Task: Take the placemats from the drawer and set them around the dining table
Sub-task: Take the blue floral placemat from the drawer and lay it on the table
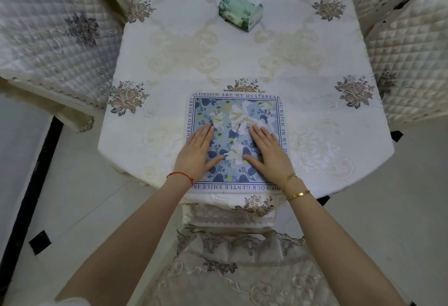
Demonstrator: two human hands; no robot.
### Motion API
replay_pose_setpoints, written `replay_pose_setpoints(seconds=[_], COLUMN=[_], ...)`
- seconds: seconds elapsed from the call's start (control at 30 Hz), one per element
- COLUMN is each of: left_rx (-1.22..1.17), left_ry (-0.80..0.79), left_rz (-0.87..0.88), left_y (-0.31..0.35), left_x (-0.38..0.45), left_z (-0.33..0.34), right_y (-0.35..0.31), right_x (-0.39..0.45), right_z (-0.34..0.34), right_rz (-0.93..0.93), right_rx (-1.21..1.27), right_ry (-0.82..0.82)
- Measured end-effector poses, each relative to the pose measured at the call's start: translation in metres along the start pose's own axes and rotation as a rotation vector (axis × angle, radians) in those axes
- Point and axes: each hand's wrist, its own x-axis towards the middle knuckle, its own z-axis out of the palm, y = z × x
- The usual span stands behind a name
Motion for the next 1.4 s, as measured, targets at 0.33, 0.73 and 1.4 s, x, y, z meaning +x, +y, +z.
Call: replay_pose_setpoints(seconds=[0.33, 0.73, 1.4], left_rx=[-0.099, -0.024, -0.114], left_ry=[0.056, -0.007, -0.025], left_rz=[-0.053, 0.014, 0.075], left_y=[-0.019, -0.03, 0.004], left_x=[0.021, 0.094, -0.034], left_z=[-0.019, -0.029, 0.004], right_y=[0.012, -0.01, -0.035], right_x=[0.033, 0.126, -0.025], right_z=[-0.028, -0.022, 0.01], right_rz=[0.101, -0.043, 0.011], right_rx=[-0.007, -0.06, 0.068], right_ry=[0.082, -0.09, 0.03])
